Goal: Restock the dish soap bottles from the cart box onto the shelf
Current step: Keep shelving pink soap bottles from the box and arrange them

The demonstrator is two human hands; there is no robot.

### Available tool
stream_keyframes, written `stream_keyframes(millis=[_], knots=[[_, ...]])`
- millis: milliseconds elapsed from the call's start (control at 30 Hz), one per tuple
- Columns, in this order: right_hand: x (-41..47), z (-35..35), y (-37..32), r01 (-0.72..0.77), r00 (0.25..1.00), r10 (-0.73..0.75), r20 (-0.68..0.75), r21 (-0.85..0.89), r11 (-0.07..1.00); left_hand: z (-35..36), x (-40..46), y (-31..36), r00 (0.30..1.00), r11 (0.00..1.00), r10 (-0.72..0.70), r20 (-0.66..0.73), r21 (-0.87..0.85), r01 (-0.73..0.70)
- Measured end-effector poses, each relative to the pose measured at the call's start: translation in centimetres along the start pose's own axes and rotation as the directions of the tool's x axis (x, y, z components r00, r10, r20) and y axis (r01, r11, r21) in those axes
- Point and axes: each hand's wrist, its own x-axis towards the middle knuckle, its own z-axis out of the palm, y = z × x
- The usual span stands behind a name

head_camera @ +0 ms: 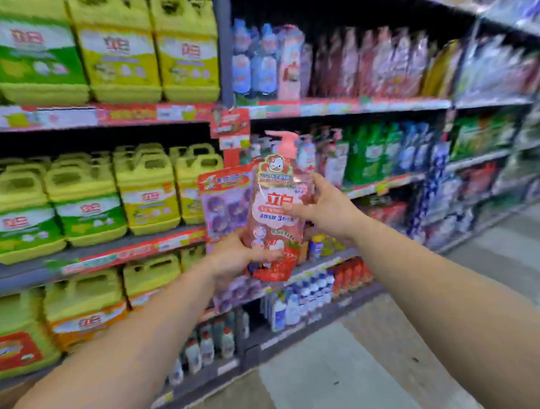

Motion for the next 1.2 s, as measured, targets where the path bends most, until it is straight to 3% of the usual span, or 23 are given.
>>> stream_keyframes(millis=[233, 367, 600, 967, 1200], knots=[[-0.9, -15.1, 0.6, 0.026, 0.976, -0.029, -0.215, -0.017, 1.000, 11.1, 10.8, 4.0, 0.971, 0.997, 0.074, 0.227, 0.022, -0.081], [1.4, -20.6, 1.6, 0.057, 0.956, -0.081, -0.281, -0.093, 0.994, 15.0, 16.6, 5.7, 0.958, 0.989, 0.083, 0.276, 0.098, -0.114], [12.7, -28.7, 2.4, 0.114, 0.949, -0.133, -0.286, -0.083, 0.990, 16.7, 30.1, 10.5, 0.943, 0.929, 0.233, 0.239, 0.231, -0.288], [35.2, -40.6, -3.0, 0.316, 0.929, -0.331, -0.165, -0.113, 0.942, 16.2, 50.2, 22.6, 0.894, 0.860, 0.444, -0.054, 0.307, -0.408], [50.0, -45.5, -4.6, 0.521, 0.830, -0.551, -0.082, -0.236, 0.820, 15.9, 60.0, 28.6, 0.796, 0.789, 0.555, -0.244, 0.457, -0.410]])
